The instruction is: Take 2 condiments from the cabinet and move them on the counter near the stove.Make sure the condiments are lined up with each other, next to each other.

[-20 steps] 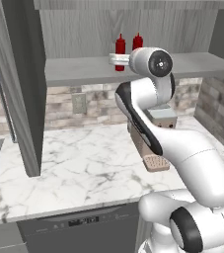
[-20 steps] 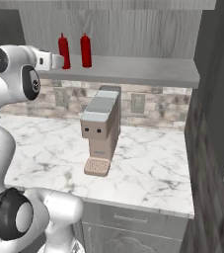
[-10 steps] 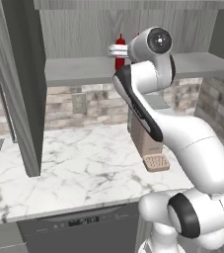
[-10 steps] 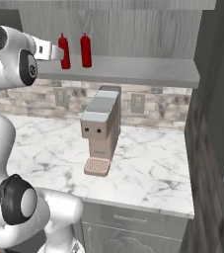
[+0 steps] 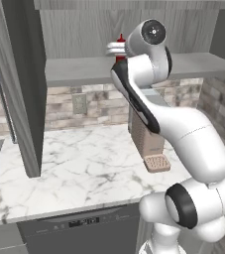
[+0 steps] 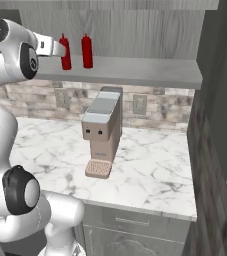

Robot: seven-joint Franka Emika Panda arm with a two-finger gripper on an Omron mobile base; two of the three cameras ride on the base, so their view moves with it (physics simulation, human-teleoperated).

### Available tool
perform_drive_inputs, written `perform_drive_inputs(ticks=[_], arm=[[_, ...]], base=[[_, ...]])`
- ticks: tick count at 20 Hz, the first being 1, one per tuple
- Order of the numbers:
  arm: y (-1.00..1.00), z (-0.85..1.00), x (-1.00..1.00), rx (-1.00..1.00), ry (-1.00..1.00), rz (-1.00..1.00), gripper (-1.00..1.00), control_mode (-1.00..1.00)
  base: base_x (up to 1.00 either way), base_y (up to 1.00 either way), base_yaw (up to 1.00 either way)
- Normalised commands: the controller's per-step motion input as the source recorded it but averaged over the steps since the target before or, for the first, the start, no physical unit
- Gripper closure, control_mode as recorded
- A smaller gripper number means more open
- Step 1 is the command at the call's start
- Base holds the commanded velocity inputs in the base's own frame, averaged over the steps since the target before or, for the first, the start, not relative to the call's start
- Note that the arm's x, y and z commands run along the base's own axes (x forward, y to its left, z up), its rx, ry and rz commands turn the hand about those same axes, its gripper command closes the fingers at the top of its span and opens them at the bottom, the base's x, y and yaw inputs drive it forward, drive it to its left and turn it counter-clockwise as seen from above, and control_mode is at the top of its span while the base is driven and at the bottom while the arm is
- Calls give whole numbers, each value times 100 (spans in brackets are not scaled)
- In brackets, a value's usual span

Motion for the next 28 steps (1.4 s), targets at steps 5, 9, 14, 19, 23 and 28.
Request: perform_drive_inputs(ticks=[5,9,14,19,23,28], arm=[[0,-16,25,-7,0,0,-100,-100],[0,-8,20,-4,0,0,-100,-100],[0,0,19,-1,3,0,-100,-100],[0,0,21,0,5,0,-100,-100],[0,0,22,0,5,0,-100,-100],[0,-3,21,-2,3,0,-100,-100]], base=[[0,0,0],[0,0,0],[0,0,0],[0,0,0],[0,0,0],[0,0,0]])
